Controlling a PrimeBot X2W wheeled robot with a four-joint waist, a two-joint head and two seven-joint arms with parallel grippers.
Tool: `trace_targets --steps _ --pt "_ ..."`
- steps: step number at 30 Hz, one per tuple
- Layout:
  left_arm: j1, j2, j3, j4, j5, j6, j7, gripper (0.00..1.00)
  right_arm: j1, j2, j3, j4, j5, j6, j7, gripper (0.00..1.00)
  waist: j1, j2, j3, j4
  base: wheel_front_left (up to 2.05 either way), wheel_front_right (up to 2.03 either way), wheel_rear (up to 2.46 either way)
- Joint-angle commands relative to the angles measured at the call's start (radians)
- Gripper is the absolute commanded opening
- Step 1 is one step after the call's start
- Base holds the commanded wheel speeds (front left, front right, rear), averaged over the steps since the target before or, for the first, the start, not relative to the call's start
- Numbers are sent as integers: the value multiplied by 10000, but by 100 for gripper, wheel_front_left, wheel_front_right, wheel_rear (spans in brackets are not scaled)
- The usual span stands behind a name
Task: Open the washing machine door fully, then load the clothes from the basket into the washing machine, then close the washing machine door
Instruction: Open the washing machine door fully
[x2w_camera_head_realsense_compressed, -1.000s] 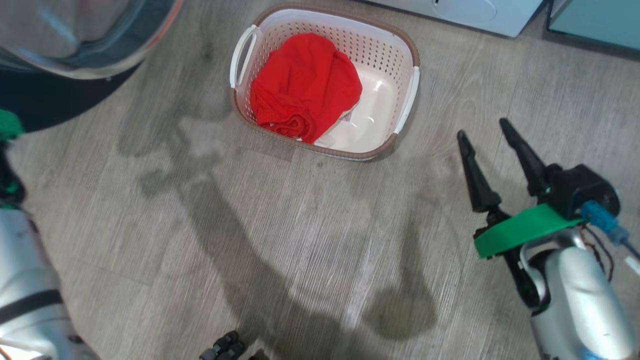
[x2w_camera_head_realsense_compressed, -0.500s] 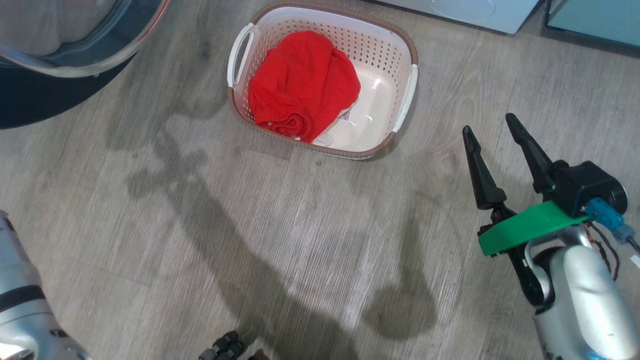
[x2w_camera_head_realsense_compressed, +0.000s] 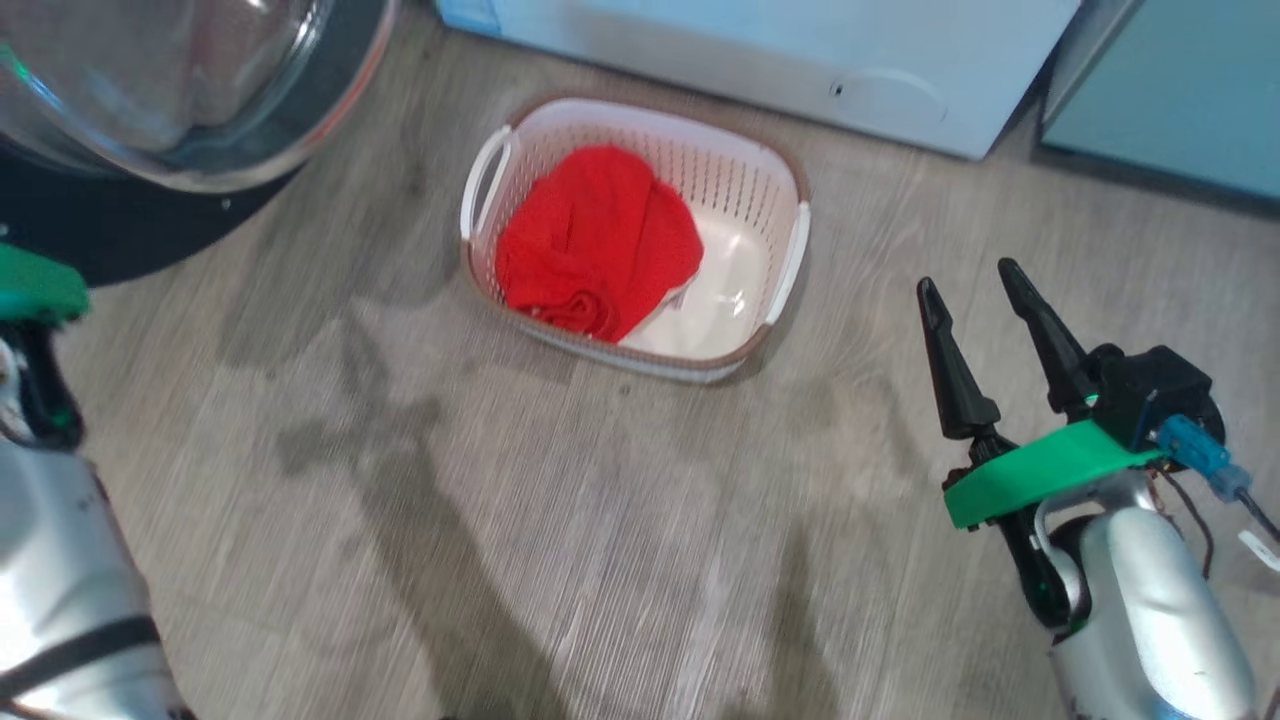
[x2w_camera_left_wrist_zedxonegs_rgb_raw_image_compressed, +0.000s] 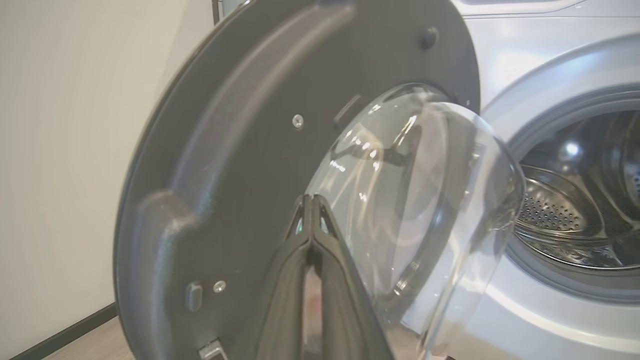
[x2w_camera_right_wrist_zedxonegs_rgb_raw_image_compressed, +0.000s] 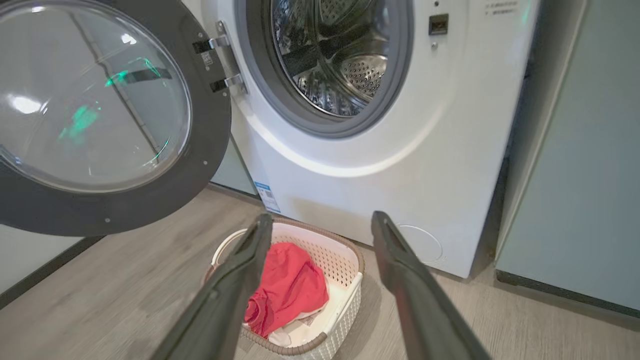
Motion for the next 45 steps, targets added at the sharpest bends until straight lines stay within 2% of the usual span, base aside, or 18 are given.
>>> trace_targets --steps 1,5,12,23,28,31,45 --pt "393 263 -154 -513 7 -52 -48 0 80 190 205 -60 184 0 -254 100 0 0 -796 -289 0 0 0" --pt "932 81 -786 -786 -74 -88 -48 0 151 256 163 285 393 0 -451 100 0 0 -1408 -571 0 0 0" --pt "2526 -145 -2197 -1460 -467 -100 -48 0 389 317 -31 793 538 0 -758 100 0 0 -2623 -1458 0 0 0" --pt "4711 -359 -3397 -2708 -1015 -84 -48 0 972 330 -174 411 323 0 -858 100 0 0 -3631 -2904 0 0 0" --pt "5571 -367 -4103 -3349 -1797 154 -48 0 1237 332 -255 -2 359 0 -867 100 0 0 -3760 -3381 0 0 0" --pt "5913 -368 -4320 -3731 -2147 440 -48 0 1432 333 -378 -215 441 0 -870 100 0 0 -3774 -3567 0 0 0" --pt "7223 -370 -5553 -4348 -1961 1106 -48 0 2092 334 -580 -223 884 0 -899 100 0 0 -3944 -3938 0 0 0"
